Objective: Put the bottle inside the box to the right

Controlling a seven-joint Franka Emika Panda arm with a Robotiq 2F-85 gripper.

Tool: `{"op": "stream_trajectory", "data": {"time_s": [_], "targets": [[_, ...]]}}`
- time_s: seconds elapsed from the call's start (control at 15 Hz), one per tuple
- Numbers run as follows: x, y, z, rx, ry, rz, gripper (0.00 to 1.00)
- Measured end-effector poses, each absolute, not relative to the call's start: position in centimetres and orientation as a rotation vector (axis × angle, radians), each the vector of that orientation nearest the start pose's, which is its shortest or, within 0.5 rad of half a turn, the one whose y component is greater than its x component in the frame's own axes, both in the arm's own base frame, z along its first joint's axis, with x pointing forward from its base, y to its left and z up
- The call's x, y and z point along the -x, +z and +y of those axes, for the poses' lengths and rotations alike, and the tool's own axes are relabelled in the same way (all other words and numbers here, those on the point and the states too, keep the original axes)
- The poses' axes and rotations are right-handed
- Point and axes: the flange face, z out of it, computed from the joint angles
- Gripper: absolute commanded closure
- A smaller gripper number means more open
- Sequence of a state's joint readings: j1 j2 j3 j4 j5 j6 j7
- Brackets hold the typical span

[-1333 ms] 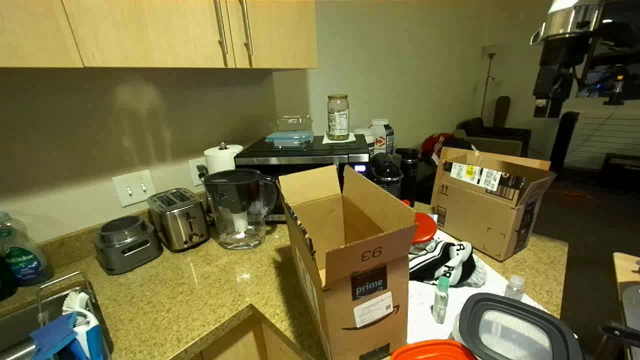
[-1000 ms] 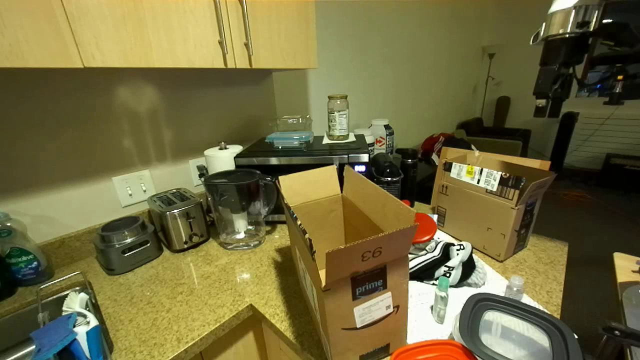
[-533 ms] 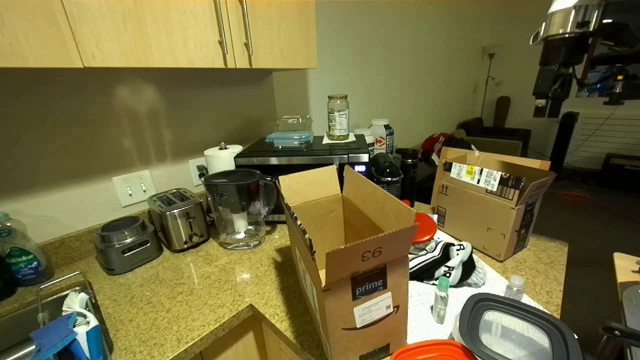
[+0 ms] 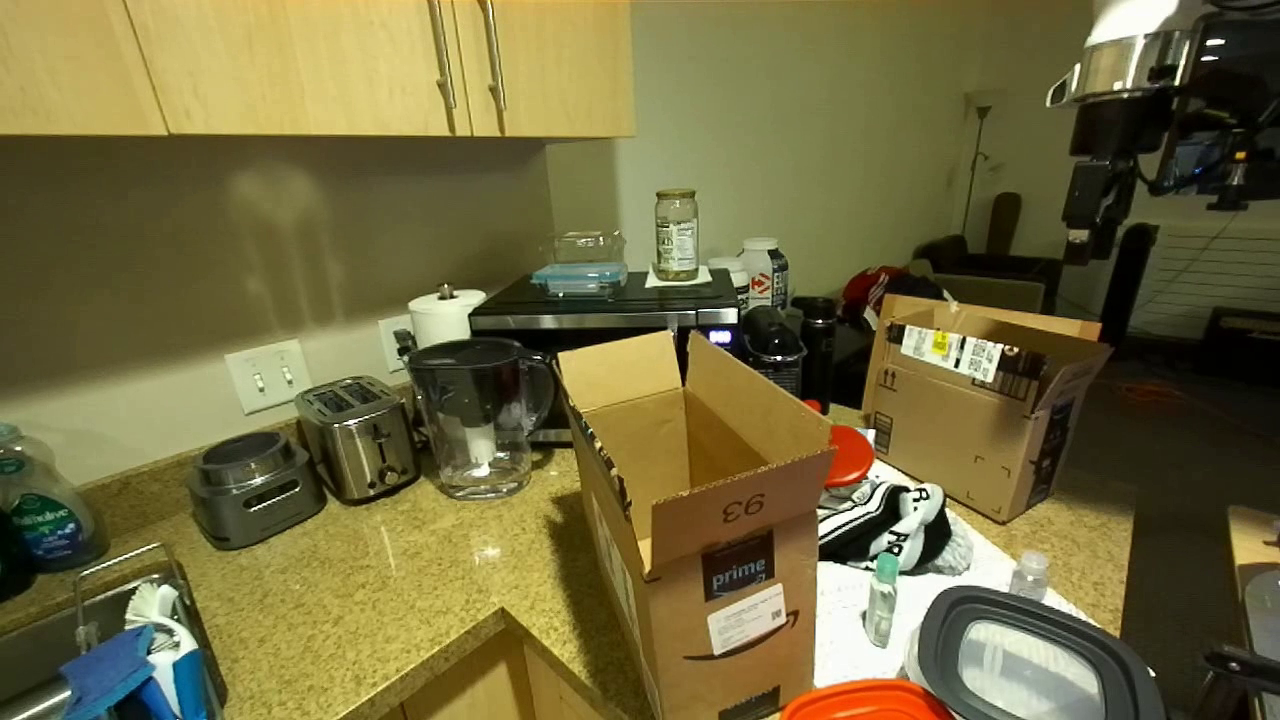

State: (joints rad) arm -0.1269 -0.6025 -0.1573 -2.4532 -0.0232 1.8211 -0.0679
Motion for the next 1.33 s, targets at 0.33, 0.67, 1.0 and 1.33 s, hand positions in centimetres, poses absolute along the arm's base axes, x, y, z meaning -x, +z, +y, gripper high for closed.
{"op": "stream_trajectory", "data": {"time_s": [0.33, 0.67, 1.0, 1.33], "targets": [[-35.1, 48.4, -7.6, 3.075, -0.031, 0.230, 0.00], [-35.1, 44.6, -4.2, 3.094, -0.082, 0.171, 0.00], [-35.0, 40.3, -0.3, 3.099, -0.121, 0.084, 0.00], [-36.5, 36.7, 4.3, 3.085, -0.184, -0.006, 0.00]]}}
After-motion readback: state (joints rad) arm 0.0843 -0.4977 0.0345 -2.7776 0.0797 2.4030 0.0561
